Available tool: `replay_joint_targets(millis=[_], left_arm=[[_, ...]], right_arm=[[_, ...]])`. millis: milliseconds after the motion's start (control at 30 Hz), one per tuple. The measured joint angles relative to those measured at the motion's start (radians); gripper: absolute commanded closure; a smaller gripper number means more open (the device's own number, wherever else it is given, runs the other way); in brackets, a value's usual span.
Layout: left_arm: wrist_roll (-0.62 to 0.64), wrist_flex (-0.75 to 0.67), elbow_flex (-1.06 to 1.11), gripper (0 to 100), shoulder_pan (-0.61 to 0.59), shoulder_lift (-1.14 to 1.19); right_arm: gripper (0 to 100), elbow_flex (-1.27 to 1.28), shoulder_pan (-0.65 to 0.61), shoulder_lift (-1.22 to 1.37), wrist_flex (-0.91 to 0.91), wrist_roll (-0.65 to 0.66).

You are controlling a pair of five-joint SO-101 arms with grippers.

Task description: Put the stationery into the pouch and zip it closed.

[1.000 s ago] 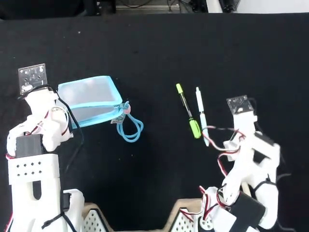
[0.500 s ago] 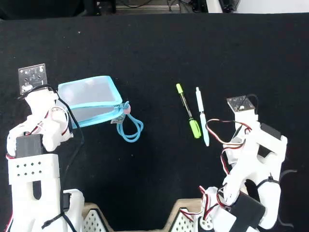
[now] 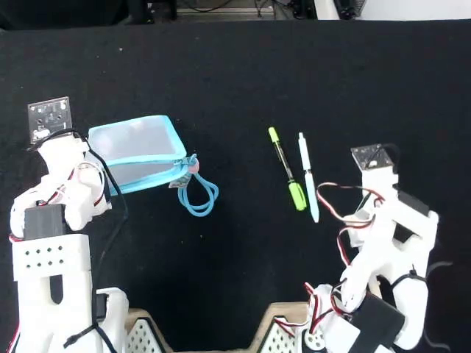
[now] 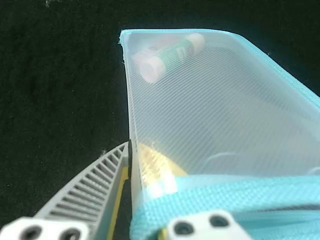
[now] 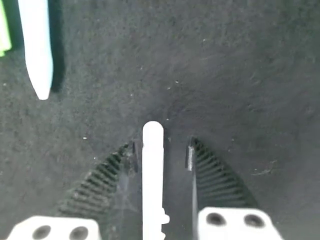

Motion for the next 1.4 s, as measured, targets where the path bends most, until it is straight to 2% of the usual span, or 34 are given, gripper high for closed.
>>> replay_joint_targets(millis=[200,467,533,600,633,967,1100,1200,1400], left_arm=[[0.0,0.0,0.0,97,0.0,0.0],[0.0,0.0,0.0,97,0.0,0.0],[0.0,0.0,0.0,97,0.0,0.0],[0.0,0.0,0.0,97,0.0,0.0],[0.0,0.0,0.0,97,0.0,0.0],[0.0,0.0,0.0,97,0.0,0.0],[0.0,0.0,0.0,97,0.0,0.0],[0.0,0.0,0.0,97,0.0,0.0],[0.0,0.0,0.0,97,0.0,0.0]], right_arm=[[84.2,0.078,0.0,0.0,-0.084,0.025],[84.5,0.1,0.0,0.0,-0.098,0.095],[89.6,0.1,0.0,0.0,-0.098,0.095],[99.6,0.1,0.002,0.0,-0.101,0.095],[97.3,0.1,0.005,0.0,-0.103,0.095],[98.8,0.081,0.005,0.0,-0.091,0.097],[98.8,-0.04,0.005,0.0,0.044,0.092],[98.8,-0.193,-0.008,0.0,0.219,0.029],[98.8,-0.479,-0.19,0.0,0.559,-0.104]])
